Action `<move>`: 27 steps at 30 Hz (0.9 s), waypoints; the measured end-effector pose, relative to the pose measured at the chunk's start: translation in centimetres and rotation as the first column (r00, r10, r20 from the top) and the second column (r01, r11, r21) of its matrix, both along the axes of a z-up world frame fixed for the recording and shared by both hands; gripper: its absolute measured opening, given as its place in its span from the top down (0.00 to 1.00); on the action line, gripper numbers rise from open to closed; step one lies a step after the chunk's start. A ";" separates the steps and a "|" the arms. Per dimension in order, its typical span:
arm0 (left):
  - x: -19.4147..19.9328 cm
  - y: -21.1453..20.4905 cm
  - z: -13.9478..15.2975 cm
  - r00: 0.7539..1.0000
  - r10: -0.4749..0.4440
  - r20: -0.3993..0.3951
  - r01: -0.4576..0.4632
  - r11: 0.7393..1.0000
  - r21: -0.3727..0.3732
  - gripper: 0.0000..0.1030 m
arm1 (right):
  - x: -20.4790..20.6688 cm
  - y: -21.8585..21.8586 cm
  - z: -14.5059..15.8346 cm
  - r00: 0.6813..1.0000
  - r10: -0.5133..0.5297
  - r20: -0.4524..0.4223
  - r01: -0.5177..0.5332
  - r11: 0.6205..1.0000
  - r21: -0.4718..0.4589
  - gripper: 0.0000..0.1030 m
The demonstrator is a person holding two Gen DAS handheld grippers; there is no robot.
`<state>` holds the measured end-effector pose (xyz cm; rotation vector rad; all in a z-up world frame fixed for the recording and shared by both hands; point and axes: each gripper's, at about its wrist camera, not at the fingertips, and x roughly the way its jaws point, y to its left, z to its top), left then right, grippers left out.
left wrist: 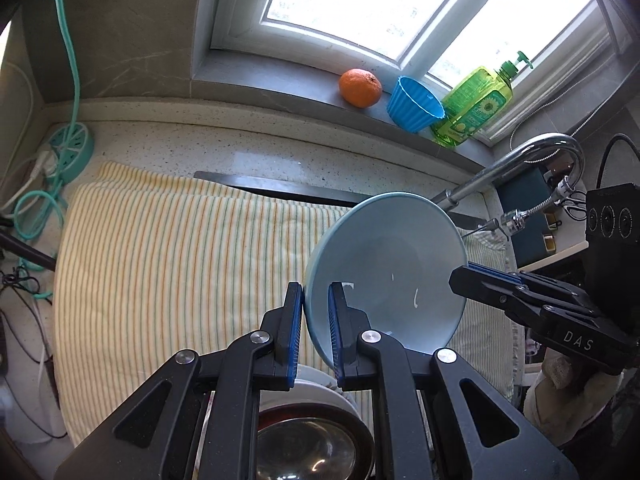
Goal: Organize plates and bowls
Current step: 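Lift the light blue bowl with both grippers toward the stack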
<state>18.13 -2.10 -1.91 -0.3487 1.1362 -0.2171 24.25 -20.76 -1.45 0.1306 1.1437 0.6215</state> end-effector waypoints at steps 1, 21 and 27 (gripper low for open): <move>-0.5 0.2 0.1 1.000 -0.004 0.002 0.004 1.000 0.001 0.89 | -0.7 0.1 0.1 1.000 -0.002 0.000 0.002 1.000 0.004 0.92; -9.4 2.5 -0.9 0.997 -0.047 -0.055 0.047 0.999 0.008 0.89 | -10.4 2.1 -2.9 0.997 -0.003 -0.079 0.004 1.000 0.013 0.92; -10.6 2.8 -2.1 0.995 -0.060 -0.086 0.061 0.998 0.010 0.89 | -12.0 2.1 -4.9 0.992 -0.017 -0.127 0.019 1.000 0.014 0.92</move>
